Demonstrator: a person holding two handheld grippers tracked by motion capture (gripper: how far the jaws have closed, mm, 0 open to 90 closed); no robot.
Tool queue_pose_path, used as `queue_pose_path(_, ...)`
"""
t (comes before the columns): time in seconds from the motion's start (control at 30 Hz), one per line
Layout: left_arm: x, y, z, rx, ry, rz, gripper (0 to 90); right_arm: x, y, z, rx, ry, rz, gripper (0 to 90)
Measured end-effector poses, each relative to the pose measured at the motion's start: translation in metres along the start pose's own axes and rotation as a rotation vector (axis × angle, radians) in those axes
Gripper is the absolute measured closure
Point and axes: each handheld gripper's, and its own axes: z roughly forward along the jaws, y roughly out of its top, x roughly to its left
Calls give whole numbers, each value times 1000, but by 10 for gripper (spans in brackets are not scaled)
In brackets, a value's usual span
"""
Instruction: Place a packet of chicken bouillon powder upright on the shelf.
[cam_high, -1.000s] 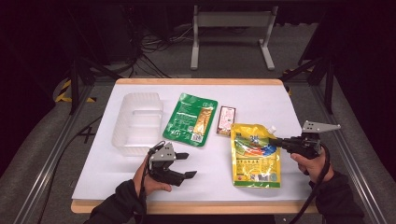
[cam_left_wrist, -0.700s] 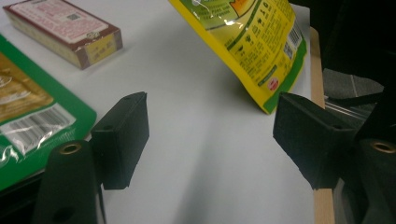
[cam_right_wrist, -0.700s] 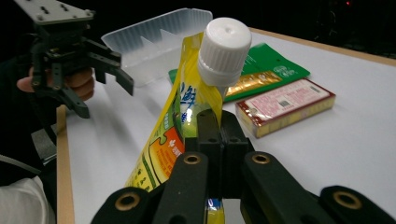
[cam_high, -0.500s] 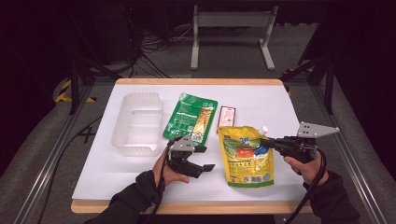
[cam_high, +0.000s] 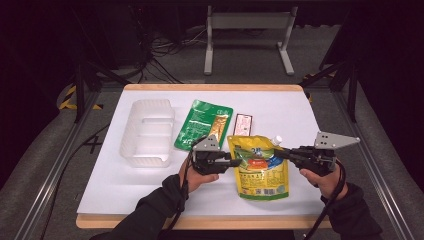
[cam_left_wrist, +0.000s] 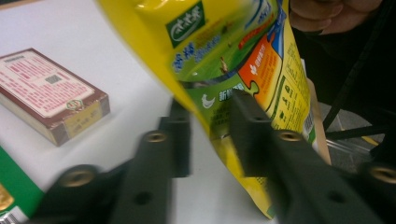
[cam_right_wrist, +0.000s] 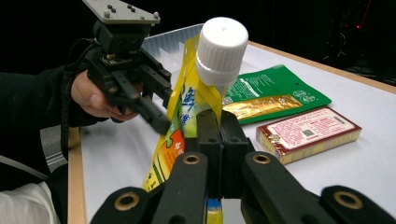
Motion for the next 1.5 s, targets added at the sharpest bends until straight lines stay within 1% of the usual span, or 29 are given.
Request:
queue_pose_path(0.03, 0, 1, -2, -8, 0, 10, 818, 0, 0, 0, -5, 2, 3, 894)
queue_pose_path(0.07, -2, 2, -3, -6, 7, 24, 842, 0, 1, 0, -10, 5, 4, 894)
queue_pose_path(0.17, -4, 5, -10, -21, 28, 36, 899, 4, 4, 2, -19, 10, -4, 892)
queue_pose_path(0.23, -5, 9, -16, -28, 54, 53, 900, 8, 8, 1, -19, 15, -19, 893)
queue_pose_path(0.33, -5, 12, -24, -51, 68, 56, 900, 14, 14, 3, -28, 18, -39, 895)
queue_pose_path(0.4, -6, 14, -29, -59, 78, 75, 900, 17, 16, 5, -27, 15, -51, 895)
queue_pose_path(0.43, -7, 15, -32, -75, 84, 80, 900, 18, 17, 5, -26, 11, -58, 896)
queue_pose_path(0.57, -9, 19, -40, -93, 104, 95, 900, 21, 22, 7, -37, 9, -70, 895)
queue_pose_path(0.63, -9, 21, -43, -95, 116, 105, 900, 21, 23, 10, -30, -2, -85, 894)
queue_pose_path(0.7, -9, 22, -45, -90, 131, 121, 900, 21, 23, 12, -29, 4, -80, 893)
queue_pose_path(0.77, -7, 23, -48, -94, 134, 123, 900, 19, 24, 14, -20, 4, -77, 892)
queue_pose_path(0.8, -8, 23, -49, -96, 133, 116, 900, 19, 24, 16, -16, 7, -74, 892)
queue_pose_path(0.83, -7, 23, -50, -93, 141, 124, 900, 18, 25, 17, -10, 2, -79, 891)
queue_pose_path(0.87, -7, 24, -51, -97, 145, 119, 900, 18, 25, 19, -5, -1, -81, 891)
queue_pose_path(0.9, -7, 24, -52, -97, 147, 116, 900, 17, 26, 20, -7, 0, -81, 891)
queue_pose_path(0.97, -6, 25, -54, -92, 155, 130, 900, 16, 27, 22, -5, -2, -85, 892)
queue_pose_path(1.03, -6, 26, -55, -99, 153, 122, 900, 16, 28, 23, -3, -5, -88, 892)
queue_pose_path(1.07, -5, 27, -58, -98, 156, 132, 900, 16, 29, 24, -6, -7, -89, 891)
queue_pose_path(1.17, -4, 31, -65, -101, 179, 144, 900, 17, 33, 29, -3, -15, -102, 894)
queue_pose_path(1.2, -4, 32, -67, -106, 182, 146, 900, 18, 34, 31, -3, -15, -106, 894)
queue_pose_path(1.23, -4, 32, -68, -109, 189, 138, 900, 18, 36, 33, -3, -19, -114, 894)
queue_pose_path(1.3, -1, 35, -72, -101, 193, 146, 900, 19, 40, 36, -1, -26, -120, 895)
queue_pose_path(1.33, 0, 36, -73, -95, 190, 138, 900, 19, 42, 38, -1, -25, -123, 895)
queue_pose_path(1.47, 5, 46, -86, -81, 227, 145, 900, 18, 50, 47, -13, -16, -121, 898)
queue_pose_path(1.5, 7, 48, -89, -79, 228, 148, 900, 18, 52, 50, -19, -17, -124, 898)
